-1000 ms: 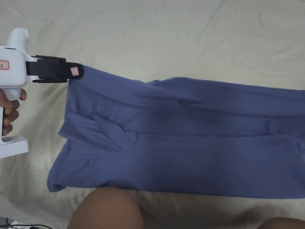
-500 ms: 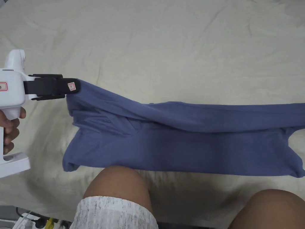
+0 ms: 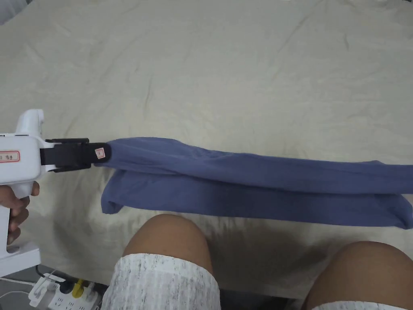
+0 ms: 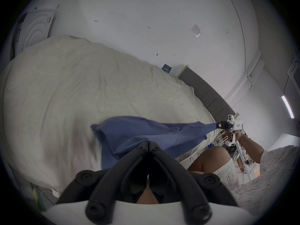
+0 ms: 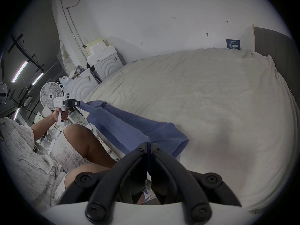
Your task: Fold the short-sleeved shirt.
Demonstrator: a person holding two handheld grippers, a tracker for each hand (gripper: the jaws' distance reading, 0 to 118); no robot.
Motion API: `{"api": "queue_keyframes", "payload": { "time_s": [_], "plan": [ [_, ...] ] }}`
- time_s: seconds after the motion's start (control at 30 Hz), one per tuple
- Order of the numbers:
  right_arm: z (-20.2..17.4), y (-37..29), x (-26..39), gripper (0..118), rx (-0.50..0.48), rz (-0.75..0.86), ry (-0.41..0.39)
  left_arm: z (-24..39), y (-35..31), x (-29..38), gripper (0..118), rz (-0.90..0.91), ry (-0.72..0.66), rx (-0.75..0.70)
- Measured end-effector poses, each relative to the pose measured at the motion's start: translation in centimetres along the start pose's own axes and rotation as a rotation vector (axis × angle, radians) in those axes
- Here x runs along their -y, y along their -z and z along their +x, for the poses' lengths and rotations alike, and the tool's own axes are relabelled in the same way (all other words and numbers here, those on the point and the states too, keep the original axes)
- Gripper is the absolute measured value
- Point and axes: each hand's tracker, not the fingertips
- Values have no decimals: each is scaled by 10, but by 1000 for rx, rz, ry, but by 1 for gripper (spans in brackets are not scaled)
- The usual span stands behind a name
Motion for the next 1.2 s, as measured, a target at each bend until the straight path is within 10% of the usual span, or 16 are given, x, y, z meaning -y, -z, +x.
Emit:
{"api": "queue_keyframes", "payload": {
  "time_s": [0.83,0.87,1.0,1.2],
  "plan": [
    [14,47,46,5,116,-146,18,-48,52,67,2,-239,-31,-149],
    [13,48,46,12,127,-145,14,-49,51,67,10,-235,-28,-156],
    [12,45,48,113,172,-124,18,-48,35,70,102,-222,-14,-191],
    [-11,-1,32,115,226,38,-49,-39,-39,63,105,-38,-15,-244]
  ]
}}
